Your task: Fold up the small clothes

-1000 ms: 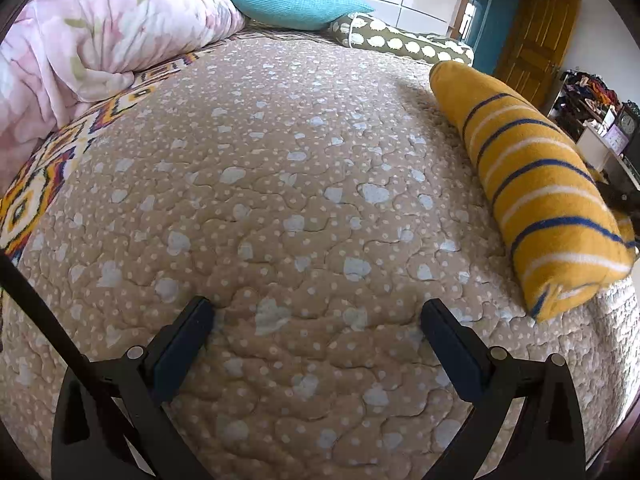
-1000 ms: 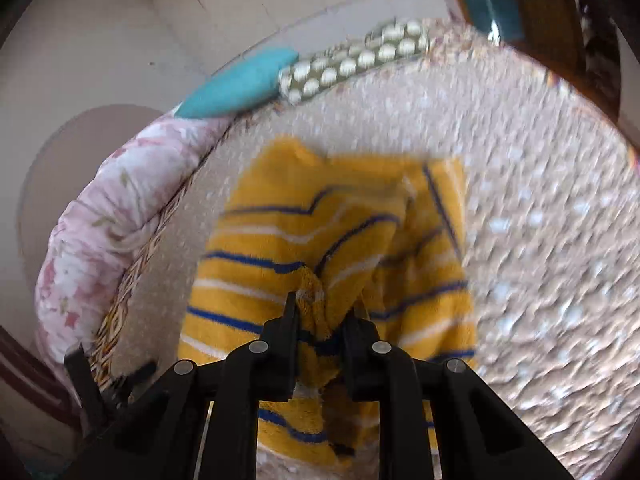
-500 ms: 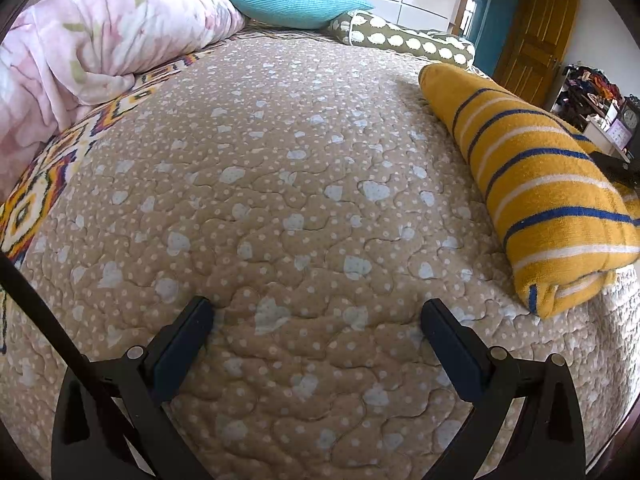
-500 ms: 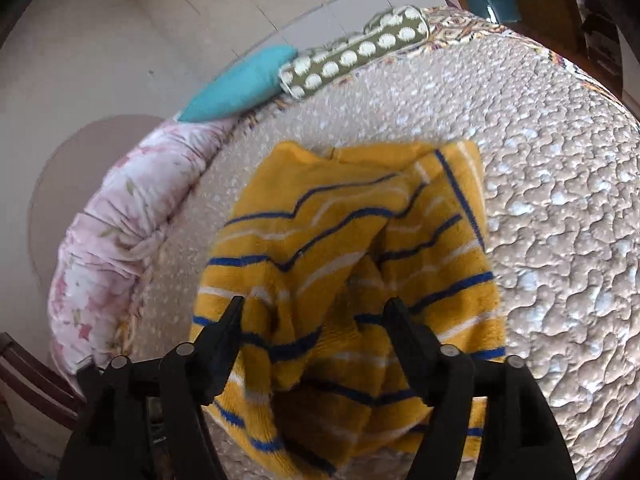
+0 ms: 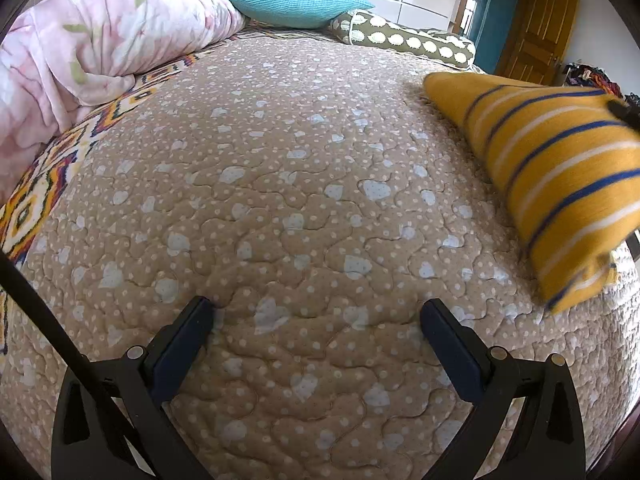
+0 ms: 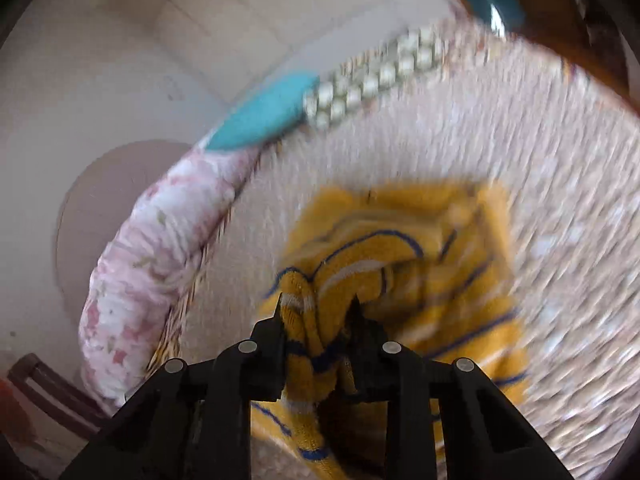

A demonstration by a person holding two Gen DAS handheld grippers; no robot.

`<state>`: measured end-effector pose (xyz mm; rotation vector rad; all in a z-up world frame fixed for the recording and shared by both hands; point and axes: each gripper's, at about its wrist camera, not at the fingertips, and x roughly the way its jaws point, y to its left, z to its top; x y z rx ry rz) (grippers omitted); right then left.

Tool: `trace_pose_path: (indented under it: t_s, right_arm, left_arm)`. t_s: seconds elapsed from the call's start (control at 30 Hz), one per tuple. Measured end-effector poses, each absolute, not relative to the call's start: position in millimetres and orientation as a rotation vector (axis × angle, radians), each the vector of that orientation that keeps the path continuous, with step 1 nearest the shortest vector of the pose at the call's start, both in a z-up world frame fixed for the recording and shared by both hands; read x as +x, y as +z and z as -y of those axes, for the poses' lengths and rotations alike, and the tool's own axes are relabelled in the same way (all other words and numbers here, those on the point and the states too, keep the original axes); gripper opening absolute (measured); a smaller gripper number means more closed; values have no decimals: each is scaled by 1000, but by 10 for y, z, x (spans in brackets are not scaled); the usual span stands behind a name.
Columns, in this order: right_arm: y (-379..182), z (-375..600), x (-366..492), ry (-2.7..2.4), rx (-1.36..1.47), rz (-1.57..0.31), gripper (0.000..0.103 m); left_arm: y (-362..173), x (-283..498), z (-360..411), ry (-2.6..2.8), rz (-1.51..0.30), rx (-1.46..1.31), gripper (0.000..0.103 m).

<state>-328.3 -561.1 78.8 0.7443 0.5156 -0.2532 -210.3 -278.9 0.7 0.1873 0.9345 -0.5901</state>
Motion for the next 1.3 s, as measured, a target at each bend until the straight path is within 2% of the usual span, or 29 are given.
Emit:
trace_pose_path:
  t_s: [0.1, 0.23, 0.3, 0.43, 0.6, 0.7, 0.77, 0.8, 0.87, 0.93, 1.0, 1.07, 1.17, 1.23, 1.3]
  right_arm:
    - [792, 5820, -3483, -348, 698, -544, 27]
    - [154, 5995, -3641, -365, 778, -697, 27]
    - [-95, 5959, -3695, -301, 874, -696, 27]
    - [-107, 5916, -3721, -256, 921, -648, 28]
    - [-47, 5775, -3577, -265, 834, -676, 28]
    - [-86, 5802, -3603, -288, 801, -677, 35]
    - [18, 5848, -3677, -340, 785, -680, 44]
    - [132, 5860, -3770, -373, 777, -645, 45]
    - [413, 5824, -3982, -433, 753, -532, 54]
    - [677, 5694, -4043, -404, 714, -473, 55]
    - [774, 5557, -3941, -348, 678, -494, 49]
    - [751, 5341, -3698, -243, 645, -554, 25]
    - [389, 5094, -3258, -120, 703, -672, 21]
    - [-76, 4932, -2927, -14, 828, -782, 20]
    - [-350, 4789, -2771, 15, 905, -793, 11]
  left_arm:
    - [5, -2099, 2786, -587, -934, 191, 103]
    - [3, -2098, 2786, -582, -934, 200, 103]
    - [3, -2102, 2794, -579, -934, 204, 103]
    - [2, -2110, 2817, -573, -934, 213, 103]
    - [5, -2114, 2817, -570, -932, 217, 103]
    - [5, -2113, 2810, -571, -933, 215, 103]
    - [5, -2115, 2814, -571, -932, 216, 103]
    - [5, -2113, 2815, -571, -932, 217, 103]
    - [6, -2119, 2819, -570, -932, 217, 103]
    - [7, -2119, 2817, -569, -931, 220, 103]
    - [10, -2119, 2811, -569, -931, 217, 103]
    - [12, -2120, 2808, -568, -929, 218, 103]
    - [19, -2120, 2792, -568, -928, 214, 103]
    - [22, -2122, 2785, -569, -928, 211, 103]
    - [22, -2135, 2793, -569, -928, 211, 103]
